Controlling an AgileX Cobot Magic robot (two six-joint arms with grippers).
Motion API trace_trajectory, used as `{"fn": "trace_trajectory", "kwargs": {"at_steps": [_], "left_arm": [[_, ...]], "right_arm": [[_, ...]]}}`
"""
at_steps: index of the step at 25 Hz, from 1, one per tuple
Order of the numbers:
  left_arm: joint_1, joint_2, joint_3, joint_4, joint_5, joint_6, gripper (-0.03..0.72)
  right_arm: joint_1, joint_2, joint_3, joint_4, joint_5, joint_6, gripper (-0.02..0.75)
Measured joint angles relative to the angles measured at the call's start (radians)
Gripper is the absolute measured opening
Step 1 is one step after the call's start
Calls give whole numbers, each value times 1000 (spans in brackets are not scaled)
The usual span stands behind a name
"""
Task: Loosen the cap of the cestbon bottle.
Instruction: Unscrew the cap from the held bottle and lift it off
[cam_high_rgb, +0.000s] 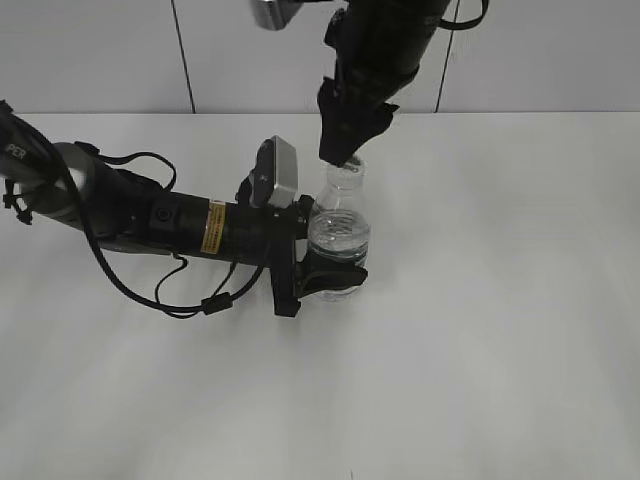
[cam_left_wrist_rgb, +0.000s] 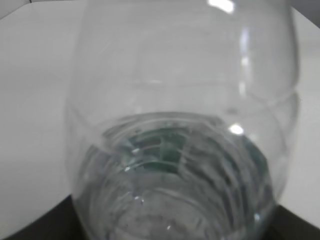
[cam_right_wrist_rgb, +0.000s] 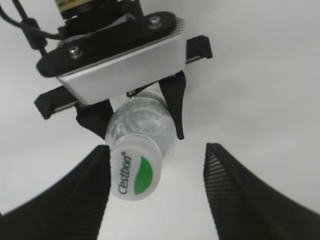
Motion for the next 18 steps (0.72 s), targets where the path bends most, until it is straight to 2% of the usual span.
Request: {"fn": "trace_trajectory", "kwargs": {"at_steps": [6,14,18], "left_arm": [[0,0,0,0,6,0,412],[0,0,0,-20,23,-3,412],[0,0,0,-35,29,-3,412]], "right_arm": [[0,-1,-38,-12,1,261,449],[0,-4,-50,-24,1,757,449],[0,-11,-43,-24,1,910,449]]}}
